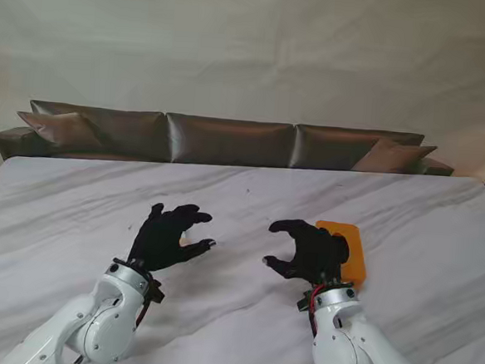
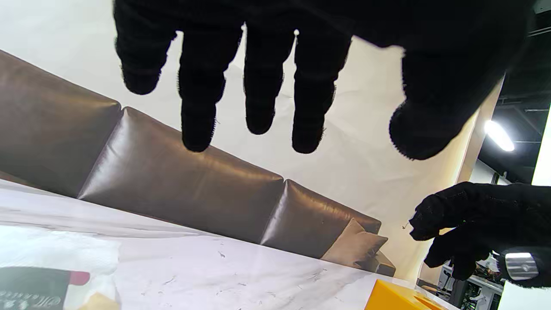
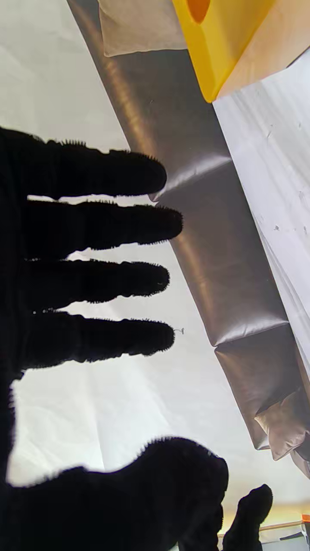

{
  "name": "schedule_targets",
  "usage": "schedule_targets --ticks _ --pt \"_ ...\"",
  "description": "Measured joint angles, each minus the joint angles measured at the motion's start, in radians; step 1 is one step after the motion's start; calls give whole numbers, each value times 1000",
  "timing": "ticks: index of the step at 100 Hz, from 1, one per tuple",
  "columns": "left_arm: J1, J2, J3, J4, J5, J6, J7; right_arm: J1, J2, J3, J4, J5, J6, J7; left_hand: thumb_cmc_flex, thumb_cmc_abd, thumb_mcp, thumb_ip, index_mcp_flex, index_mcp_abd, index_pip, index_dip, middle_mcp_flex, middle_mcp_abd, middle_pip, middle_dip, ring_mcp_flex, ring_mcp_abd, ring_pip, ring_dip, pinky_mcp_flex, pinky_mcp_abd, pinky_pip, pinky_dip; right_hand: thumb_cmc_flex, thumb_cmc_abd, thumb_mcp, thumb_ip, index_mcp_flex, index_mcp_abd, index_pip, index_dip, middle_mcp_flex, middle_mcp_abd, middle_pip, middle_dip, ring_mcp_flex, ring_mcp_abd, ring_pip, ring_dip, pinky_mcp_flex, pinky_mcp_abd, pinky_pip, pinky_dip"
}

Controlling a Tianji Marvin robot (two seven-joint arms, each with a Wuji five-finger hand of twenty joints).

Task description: Refill a tissue box and feed the first sheet

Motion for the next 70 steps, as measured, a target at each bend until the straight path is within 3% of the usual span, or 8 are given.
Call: schedule_targets --ticks 36,54,70 --pt "7 0 -3 -3 6 0 2 -8 0 6 -3 -1 -9 -2 0 0 0 0 0 0 0 0 0 -1 0 0 0 0 0 0 0 0 0 0 0 0 0 0 0 0 0 0 0 0 0 0 0 0 0 0 0 0 -8 0" --pt "14 0 -8 -4 1 -8 16 -47 -6 47 -42 17 -15 -6 0 0 -2 0 0 0 0 0 0 -1 0 0 0 0 0 0 -1 1 0 0 0 0 0 0 0 0 0 0 0 0 0 0 0 0 0 0 0 0 -8 0" --pt "9 -1 -13 5 -15 -48 16 -108 -3 122 -138 -60 85 59 0 0 -3 0 0 0 -1 0 0 -1 0 0 0 0 0 0 -1 1 0 0 0 0 1 0 -12 0 -2 0 0 0 0 0 -19 0 0 0 -3 0 -8 0"
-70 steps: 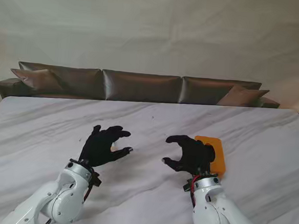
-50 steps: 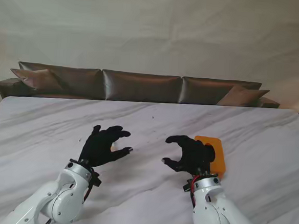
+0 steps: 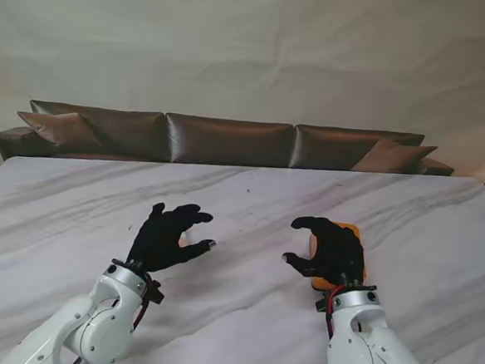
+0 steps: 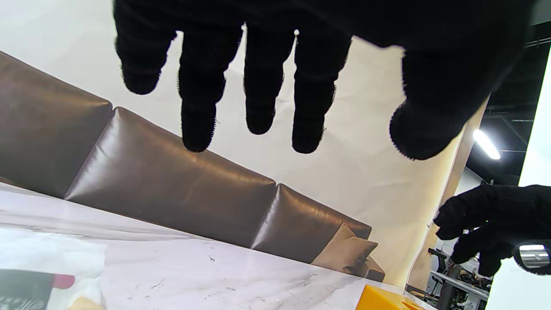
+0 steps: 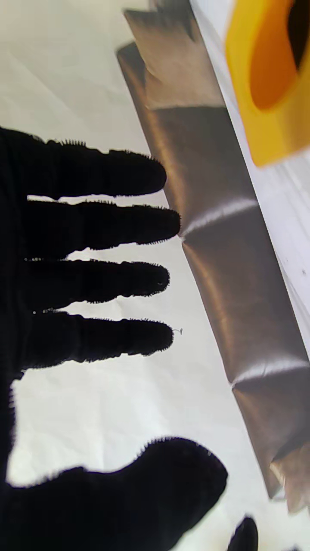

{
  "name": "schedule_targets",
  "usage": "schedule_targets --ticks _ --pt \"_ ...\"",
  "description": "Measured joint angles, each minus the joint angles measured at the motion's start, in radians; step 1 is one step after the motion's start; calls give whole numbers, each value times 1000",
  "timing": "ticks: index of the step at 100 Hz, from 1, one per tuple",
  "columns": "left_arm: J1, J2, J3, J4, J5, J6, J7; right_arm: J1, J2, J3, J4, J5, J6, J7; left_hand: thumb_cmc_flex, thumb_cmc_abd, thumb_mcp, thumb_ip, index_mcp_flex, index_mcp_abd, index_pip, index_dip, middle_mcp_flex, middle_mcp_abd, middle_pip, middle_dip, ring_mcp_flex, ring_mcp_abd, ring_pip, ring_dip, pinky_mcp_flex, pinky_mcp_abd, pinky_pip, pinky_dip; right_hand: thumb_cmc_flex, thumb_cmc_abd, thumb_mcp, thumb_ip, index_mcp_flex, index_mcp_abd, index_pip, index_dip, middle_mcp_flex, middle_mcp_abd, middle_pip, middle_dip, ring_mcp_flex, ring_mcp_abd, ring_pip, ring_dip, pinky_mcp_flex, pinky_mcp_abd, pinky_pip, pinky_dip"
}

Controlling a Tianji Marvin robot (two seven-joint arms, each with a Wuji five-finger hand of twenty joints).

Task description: Refill a tissue box and feed the first sheet

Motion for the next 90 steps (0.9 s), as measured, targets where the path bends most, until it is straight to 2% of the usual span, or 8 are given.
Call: schedule_targets --ticks 16,35,49,62,74,90 --pt "2 -1 -11 0 -8 -5 -1 -27 10 78 -42 -36 66 54 0 0 0 0 0 0 0 0 0 0 0 0 0 0 0 0 -2 0 0 0 -14 -10 17 0 -13 1 1 0 -5 -1 0 0 -12 0 0 -8 -8 -3 -1 0" --pt "-3 -1 -10 4 -9 -8 4 -34 25 140 -47 -60 168 134 0 0 0 0 0 0 0 0 0 0 0 0 0 0 0 0 -4 1 0 0 -31 -10 26 -11 -26 44 2 -5 -18 -1 13 0 -21 0 -1 -8 -7 -9 -1 0" --pt "-9 -1 -9 5 -8 -7 1 5 29 146 9 -52 212 148 0 0 -9 0 0 0 0 0 11 0 0 0 0 0 0 0 -9 1 0 0 -90 -21 40 -27 -49 87 4 -16 -18 0 25 0 -21 2 11 -8 17 -11 25 1" --pt "-8 -1 -13 4 -6 -1 1 70 33 126 78 -44 330 185 0 0 -9 0 0 0 -1 0 24 0 1 0 0 0 0 0 -9 1 0 0 -191 -29 76 -51 -49 140 1 -50 -18 27 26 0 -8 37 27 -3 53 -12 66 12" --pt "0 -1 -20 -2 -2 1 2 124 35 112 132 20 365 231 0 0 -10 0 0 0 -1 0 24 0 1 0 0 0 0 0 -10 1 0 0 -231 -15 78 -52 -47 162 -1 -66 1 54 40 0 8 48 37 -1 72 -12 87 13" --pt "8 -1 -24 -7 -1 4 4 188 33 82 206 118 431 236 0 0 -10 0 0 0 -10 0 24 0 1 0 0 0 -3 0 -10 3 0 0 -231 33 58 -52 -22 209 -11 -85 54 98 47 0 23 70 37 -1 85 -3 98 12"
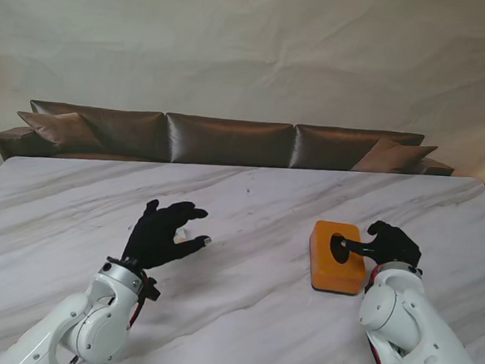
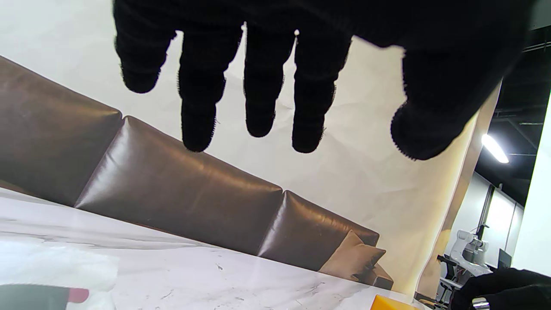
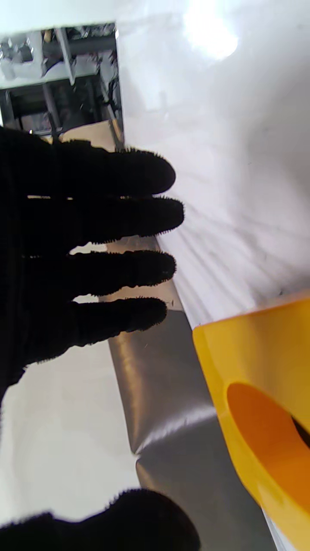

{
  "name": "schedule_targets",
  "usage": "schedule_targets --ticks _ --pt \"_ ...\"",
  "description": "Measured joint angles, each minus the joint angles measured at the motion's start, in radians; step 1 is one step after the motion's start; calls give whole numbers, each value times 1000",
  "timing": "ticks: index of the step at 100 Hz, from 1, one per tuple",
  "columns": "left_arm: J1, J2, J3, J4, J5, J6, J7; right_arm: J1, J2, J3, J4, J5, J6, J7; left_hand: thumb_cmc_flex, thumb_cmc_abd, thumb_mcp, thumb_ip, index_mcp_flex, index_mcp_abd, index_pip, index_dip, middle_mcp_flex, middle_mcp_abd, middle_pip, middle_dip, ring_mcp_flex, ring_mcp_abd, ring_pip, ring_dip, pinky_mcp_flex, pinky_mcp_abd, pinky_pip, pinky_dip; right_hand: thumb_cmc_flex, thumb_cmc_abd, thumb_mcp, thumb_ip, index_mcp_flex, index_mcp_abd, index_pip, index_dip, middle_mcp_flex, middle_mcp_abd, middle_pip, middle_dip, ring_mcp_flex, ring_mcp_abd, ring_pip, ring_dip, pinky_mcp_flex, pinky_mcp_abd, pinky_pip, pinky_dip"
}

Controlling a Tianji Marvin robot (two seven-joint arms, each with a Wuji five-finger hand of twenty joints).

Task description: Refill a tissue box and feed the first sheet

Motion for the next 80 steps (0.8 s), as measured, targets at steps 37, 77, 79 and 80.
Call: schedule_targets --ticks 37,77,79,80 --pt "0 0 2 0 0 3 0 79 -5 -56 100 85 -4 29 0 0 -1 0 0 0 0 0 0 0 0 0 0 0 -7 0 -3 7 0 0 20 269 -264 110 28 41 -14 -13 27 20 0 -18 8 13 0 -11 6 14 12 -43" --pt "9 -1 -9 -2 2 3 10 179 -17 -163 199 189 -55 35 0 0 -1 0 0 0 -1 0 0 0 0 0 0 0 -7 0 -4 10 0 0 -31 276 -251 185 26 39 -19 -20 27 20 0 -18 9 14 0 -17 1 15 21 -49" --pt "10 -1 -9 -2 2 3 10 183 -17 -168 202 192 -58 35 0 0 -2 0 0 0 -1 0 0 0 0 0 0 0 -7 0 -4 10 0 0 -30 276 -251 185 26 39 -19 -20 27 20 0 -18 9 14 0 -17 1 15 21 -49" --pt "10 -1 -9 -3 2 3 10 185 -17 -172 203 193 -60 35 0 0 -4 0 0 0 -1 0 0 0 0 0 0 0 -7 0 -4 10 0 0 -22 276 -252 185 26 39 -19 -20 27 20 0 -18 9 14 0 -17 1 15 21 -49"
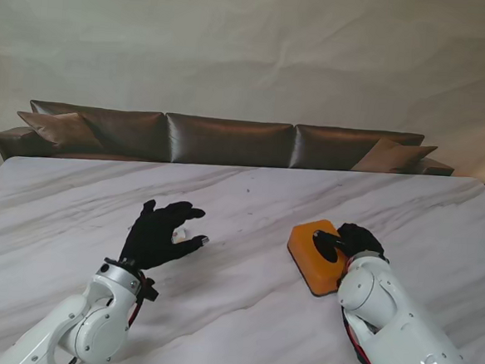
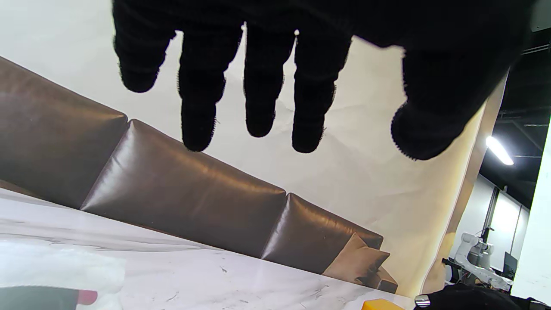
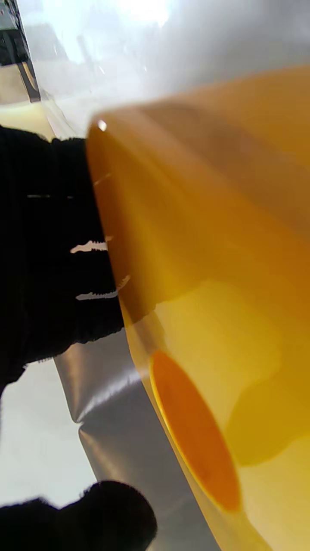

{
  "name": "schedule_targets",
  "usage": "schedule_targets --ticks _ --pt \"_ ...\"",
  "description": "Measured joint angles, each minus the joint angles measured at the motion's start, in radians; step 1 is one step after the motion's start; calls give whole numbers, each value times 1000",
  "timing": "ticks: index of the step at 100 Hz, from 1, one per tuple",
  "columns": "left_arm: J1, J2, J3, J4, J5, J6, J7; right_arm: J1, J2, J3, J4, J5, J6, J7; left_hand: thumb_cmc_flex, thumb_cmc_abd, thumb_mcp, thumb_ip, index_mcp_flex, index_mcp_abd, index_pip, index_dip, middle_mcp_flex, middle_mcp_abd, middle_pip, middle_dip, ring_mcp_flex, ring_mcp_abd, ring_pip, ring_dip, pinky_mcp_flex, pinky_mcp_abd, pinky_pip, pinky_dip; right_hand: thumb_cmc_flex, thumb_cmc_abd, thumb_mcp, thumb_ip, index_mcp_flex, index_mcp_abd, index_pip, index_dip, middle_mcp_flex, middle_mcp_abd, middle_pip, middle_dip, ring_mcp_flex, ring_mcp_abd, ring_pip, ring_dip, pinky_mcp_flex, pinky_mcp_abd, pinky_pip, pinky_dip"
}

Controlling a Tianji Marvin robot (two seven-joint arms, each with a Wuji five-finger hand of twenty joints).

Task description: Refill a tissue box and feed the first sheet

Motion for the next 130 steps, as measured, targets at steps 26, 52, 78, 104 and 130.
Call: schedule_targets --ticks 26,52,78,104,130 --pt "4 0 -5 -3 0 0 3 47 -2 -76 20 22 -51 21 0 0 -7 0 0 0 0 0 0 0 0 0 0 0 0 0 0 1 0 0 87 -20 19 35 8 -1 2 7 0 -1 2 0 -1 0 0 0 -14 1 0 -1" --pt "11 -1 -10 -6 0 1 7 74 -1 -118 15 1 -114 78 0 0 -7 0 0 0 0 0 0 0 0 0 0 0 0 0 -1 2 0 0 151 -20 15 103 -4 -38 24 10 0 -27 2 5 -1 -8 0 0 -10 -1 0 -1" --pt "11 -1 -10 -6 0 1 7 90 20 -106 -6 -32 -150 216 0 0 -7 0 0 0 -1 0 0 0 0 0 0 0 0 0 -1 7 0 0 254 -47 18 225 -45 -64 38 15 -42 -60 13 15 -26 -25 0 0 -44 -12 -23 -1" --pt "8 -1 -7 -6 -1 3 3 107 55 -99 -18 -69 -189 297 0 0 -7 0 0 0 -1 0 0 0 0 0 0 0 0 0 -1 7 0 0 304 -67 12 307 -77 -78 55 22 -60 -75 13 16 -45 -37 -2 -2 -59 -24 -47 -1" --pt "5 -1 -8 -4 -2 3 4 116 78 -90 -39 -135 -225 403 0 0 -7 0 0 0 -1 0 0 0 0 0 0 0 0 0 -3 7 0 0 343 -175 36 356 -125 -91 64 22 -126 -99 16 17 -79 -47 -12 -2 -75 -30 -72 -1"
